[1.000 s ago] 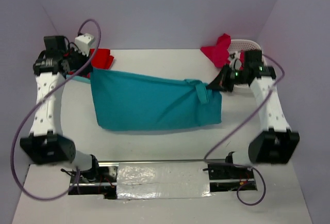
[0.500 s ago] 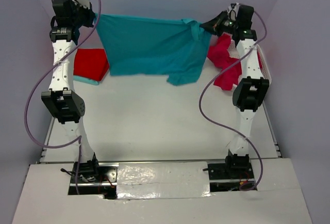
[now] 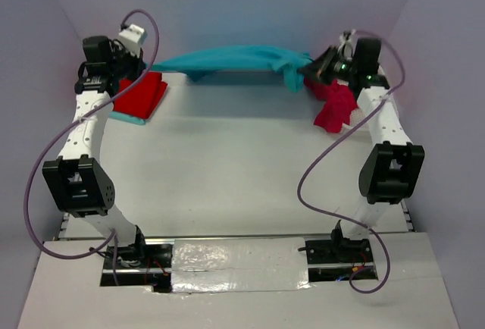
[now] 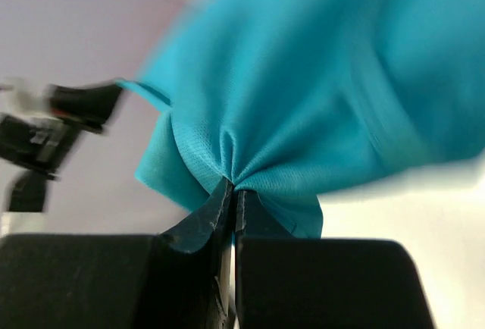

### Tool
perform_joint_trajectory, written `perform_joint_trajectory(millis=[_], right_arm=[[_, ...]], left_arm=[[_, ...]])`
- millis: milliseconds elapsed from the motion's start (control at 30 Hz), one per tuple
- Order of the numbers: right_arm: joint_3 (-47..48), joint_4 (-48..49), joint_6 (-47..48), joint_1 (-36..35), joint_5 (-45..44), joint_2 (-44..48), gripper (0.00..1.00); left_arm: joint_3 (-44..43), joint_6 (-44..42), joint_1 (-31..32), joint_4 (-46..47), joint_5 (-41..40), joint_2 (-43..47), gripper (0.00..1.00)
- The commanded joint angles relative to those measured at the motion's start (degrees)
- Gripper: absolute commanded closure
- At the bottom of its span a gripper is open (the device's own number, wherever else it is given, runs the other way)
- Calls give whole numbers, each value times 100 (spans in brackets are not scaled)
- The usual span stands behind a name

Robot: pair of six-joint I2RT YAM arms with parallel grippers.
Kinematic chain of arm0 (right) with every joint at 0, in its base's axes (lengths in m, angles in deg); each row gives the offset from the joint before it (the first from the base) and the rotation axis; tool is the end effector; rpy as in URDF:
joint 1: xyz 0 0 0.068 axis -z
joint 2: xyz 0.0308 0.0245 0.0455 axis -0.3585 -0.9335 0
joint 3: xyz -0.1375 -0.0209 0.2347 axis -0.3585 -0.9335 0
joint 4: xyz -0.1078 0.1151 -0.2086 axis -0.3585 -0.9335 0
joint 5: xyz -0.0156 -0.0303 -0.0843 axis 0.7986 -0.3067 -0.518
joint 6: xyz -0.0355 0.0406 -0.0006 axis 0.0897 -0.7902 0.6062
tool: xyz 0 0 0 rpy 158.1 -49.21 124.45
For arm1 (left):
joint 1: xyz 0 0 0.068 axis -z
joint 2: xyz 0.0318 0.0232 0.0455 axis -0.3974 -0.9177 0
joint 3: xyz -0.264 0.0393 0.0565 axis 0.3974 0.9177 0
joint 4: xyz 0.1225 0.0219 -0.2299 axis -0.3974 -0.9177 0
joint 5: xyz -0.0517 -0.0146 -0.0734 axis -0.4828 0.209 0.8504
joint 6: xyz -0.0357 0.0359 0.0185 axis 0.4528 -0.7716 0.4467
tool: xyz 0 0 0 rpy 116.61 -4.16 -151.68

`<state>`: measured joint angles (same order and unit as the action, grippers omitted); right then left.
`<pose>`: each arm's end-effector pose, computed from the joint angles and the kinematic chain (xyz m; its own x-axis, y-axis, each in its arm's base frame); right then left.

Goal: Fold and stack the t-shirts
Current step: Flatten out the tshirt

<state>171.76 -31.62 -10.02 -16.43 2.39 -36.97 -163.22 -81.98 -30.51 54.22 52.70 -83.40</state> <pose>0.4067 -0.0063 0.3896 -0.6567 0.5040 -0.5610 -0.2760 0.5317 0.8007 0.3936 0.0361 0.4113 -0.1781 0.2172 -0.9597 0.2810 0.9459 0.1620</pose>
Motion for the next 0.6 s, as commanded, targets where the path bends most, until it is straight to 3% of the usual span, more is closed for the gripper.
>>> perform_joint_trajectory(millis=[0,33,200,333,433,567], right_arm=[[-1765,-661,769,-27,-174,443,100],[-2587,-783,892,-53,-200,575,100],[-4719,-1224,1639,-176,-708,1630,100],[-6510,-839,1325,-326,-973,2351,100],[-6840,-601,1218,-335,-1307,2493,92],[-6534,-819,1420,-317,-1878,2221,87]], left_arm=[[897,-978,-38,-504,159,663,100],[1482,-1198,-12,-645,168,830,100],[3392,-2675,138,-1461,-69,1867,100],[4797,-3247,138,-1753,-402,2395,100],[5484,-3458,138,-1570,-701,2878,100],[5654,-3397,129,-1665,-720,2958,100]])
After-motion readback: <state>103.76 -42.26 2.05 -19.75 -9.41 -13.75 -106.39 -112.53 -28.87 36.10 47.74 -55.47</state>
